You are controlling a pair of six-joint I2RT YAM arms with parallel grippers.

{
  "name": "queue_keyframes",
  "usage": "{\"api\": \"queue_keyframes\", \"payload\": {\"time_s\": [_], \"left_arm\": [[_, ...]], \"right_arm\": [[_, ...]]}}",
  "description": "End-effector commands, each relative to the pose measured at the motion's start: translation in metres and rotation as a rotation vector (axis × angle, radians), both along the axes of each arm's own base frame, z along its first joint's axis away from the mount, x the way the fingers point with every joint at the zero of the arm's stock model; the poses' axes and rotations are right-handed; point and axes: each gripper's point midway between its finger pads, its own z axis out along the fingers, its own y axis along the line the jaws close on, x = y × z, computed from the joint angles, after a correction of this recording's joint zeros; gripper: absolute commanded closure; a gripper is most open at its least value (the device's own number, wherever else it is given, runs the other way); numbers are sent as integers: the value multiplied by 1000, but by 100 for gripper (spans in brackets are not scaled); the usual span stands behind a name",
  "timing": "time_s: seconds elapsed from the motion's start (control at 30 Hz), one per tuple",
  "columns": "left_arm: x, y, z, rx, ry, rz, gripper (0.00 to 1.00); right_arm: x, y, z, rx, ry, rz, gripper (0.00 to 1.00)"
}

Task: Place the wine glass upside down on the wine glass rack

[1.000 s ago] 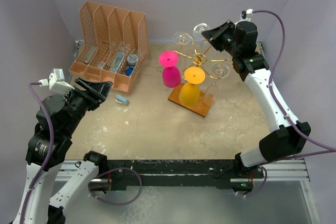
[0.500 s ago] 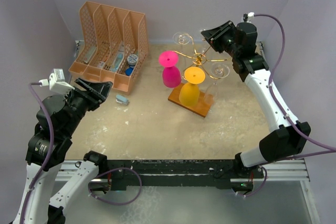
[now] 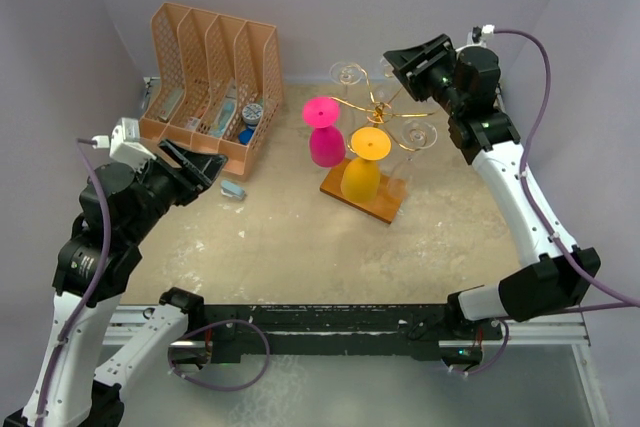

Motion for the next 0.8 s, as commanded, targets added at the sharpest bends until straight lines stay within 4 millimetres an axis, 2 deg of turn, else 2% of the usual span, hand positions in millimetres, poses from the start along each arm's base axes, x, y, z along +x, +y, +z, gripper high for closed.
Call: {"api": "queue_keyframes", "payload": {"time_s": [0.0, 0.2, 0.3, 0.4, 0.53, 0.6, 0.77], "left_arm": [[-4, -6, 10, 7, -26, -48, 43], [-1, -1, 6, 6, -15, -9, 40], [0, 4, 6, 20, -23, 15, 38], [-4, 4, 15, 118, -101, -37, 37], [-10, 11, 26, 173, -170, -35, 36], [-11, 16, 28, 197, -185, -16, 36], [-8, 30, 28, 279, -196, 34, 34]], "right_arm": [[-11, 1, 40, 40, -111, 23, 47], [-17, 5, 46, 13, -153, 61, 47], [-31, 5, 63, -17, -234, 88, 47], [-51, -1, 86, -91, -361, 92, 46], [-79, -32, 110, -198, -484, -40, 44], [-96, -50, 113, -261, -520, -117, 44], [-139, -99, 96, -396, -518, -310, 40]]}}
